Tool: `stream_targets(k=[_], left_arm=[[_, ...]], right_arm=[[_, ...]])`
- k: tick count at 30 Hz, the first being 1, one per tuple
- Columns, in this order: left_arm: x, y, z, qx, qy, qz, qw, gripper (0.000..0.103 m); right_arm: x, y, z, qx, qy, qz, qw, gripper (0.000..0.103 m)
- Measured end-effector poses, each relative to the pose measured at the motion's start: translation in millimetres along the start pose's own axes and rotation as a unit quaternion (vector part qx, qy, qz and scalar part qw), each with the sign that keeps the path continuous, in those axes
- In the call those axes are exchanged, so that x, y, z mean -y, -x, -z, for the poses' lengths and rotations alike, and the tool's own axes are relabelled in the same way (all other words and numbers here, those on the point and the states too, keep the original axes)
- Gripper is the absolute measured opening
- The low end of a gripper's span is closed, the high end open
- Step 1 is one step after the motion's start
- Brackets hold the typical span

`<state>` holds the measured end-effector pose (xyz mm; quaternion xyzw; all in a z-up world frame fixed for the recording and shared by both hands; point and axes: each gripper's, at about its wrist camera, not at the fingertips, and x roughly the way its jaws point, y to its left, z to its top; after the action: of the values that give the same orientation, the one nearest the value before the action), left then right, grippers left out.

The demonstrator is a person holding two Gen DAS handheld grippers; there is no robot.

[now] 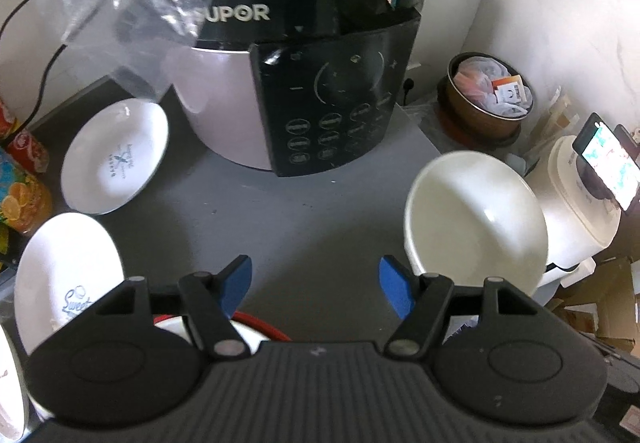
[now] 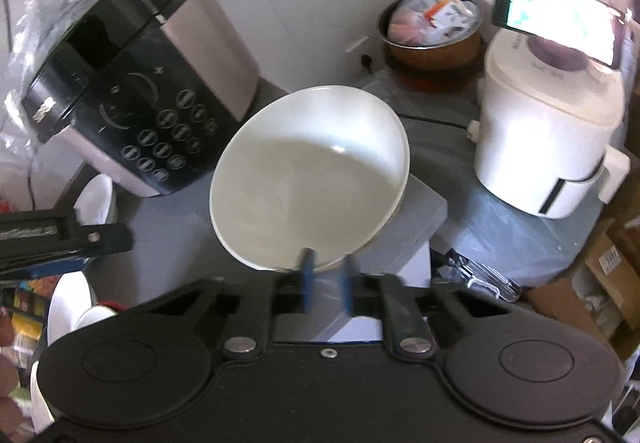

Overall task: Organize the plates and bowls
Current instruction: 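Move the right tool to the cream patterned bowl and grip its rim, then lift the cream patterned bowl with the right tool toward the bowl stack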

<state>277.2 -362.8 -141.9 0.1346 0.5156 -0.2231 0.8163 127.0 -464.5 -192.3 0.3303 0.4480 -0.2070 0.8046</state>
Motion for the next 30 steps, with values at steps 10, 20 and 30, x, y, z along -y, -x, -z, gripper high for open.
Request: stream_targets(k=[10, 20, 30], left_arm=[[5, -18, -12, -0.01, 0.003, 0.015, 0.9998, 0.069], [28, -49, -35, -0.03, 0.008, 0.047, 0.9984, 0.069], [50, -87, -41, -0.074, 0.009, 0.037, 0.9965, 0.042]], right_arm=[[9, 7, 1, 0.002, -0.041, -0.014, 0.999, 0.025], [39, -3, -19, -0.015, -0.127, -0.045, 0.991, 0.035], [52, -37, -25, -0.069, -0.198, -0.047, 0.977, 0.028]])
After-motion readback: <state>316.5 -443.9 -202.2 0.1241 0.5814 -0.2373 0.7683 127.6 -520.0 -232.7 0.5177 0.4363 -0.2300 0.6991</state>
